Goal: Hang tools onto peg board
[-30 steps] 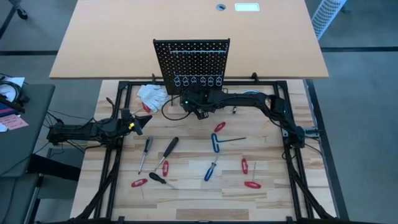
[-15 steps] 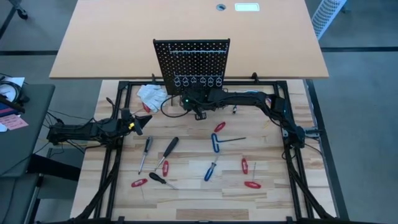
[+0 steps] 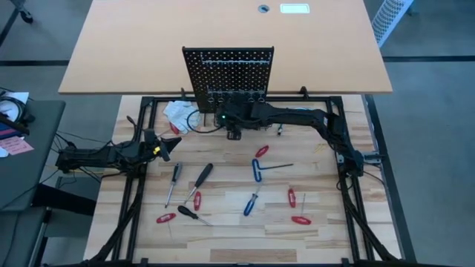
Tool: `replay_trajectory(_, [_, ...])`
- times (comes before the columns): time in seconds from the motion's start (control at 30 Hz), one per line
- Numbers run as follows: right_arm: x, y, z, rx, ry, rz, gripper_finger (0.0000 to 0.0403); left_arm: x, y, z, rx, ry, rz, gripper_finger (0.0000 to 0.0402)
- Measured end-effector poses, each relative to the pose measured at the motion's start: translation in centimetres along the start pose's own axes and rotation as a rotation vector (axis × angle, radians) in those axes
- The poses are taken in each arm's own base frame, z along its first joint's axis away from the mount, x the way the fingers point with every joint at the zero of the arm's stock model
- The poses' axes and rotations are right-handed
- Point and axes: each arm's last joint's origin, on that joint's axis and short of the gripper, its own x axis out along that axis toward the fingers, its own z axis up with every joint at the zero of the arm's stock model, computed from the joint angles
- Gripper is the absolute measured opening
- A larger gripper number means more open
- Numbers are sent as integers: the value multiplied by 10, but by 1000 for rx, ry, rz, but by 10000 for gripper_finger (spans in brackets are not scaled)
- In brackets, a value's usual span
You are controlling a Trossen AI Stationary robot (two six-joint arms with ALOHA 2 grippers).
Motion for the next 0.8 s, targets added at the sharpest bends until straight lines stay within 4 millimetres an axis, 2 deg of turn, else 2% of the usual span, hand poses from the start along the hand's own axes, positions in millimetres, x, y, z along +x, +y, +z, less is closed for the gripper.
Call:
replay_trajectory(0.1, [-19, -1, 5, 105, -47, 46, 237, 0, 0, 0, 11, -1, -1, 0])
replay_trajectory(0.23, [-56, -3, 8, 293, -98, 82, 222, 0, 0, 0, 11, -2, -1, 0])
replay_trajectory(0.37, [-84, 4, 11, 350, -140, 111, 209, 0, 0, 0, 19, -3, -1, 0])
replay_trajectory(0.53, [-101, 22, 11, 360, -137, 190, 201, 0, 0, 1, 17, -14, 8, 0])
replay_trajectory(0.8, [-118, 50, 12, 405, -106, 277, 200, 0, 0, 1, 7, -15, 9, 0])
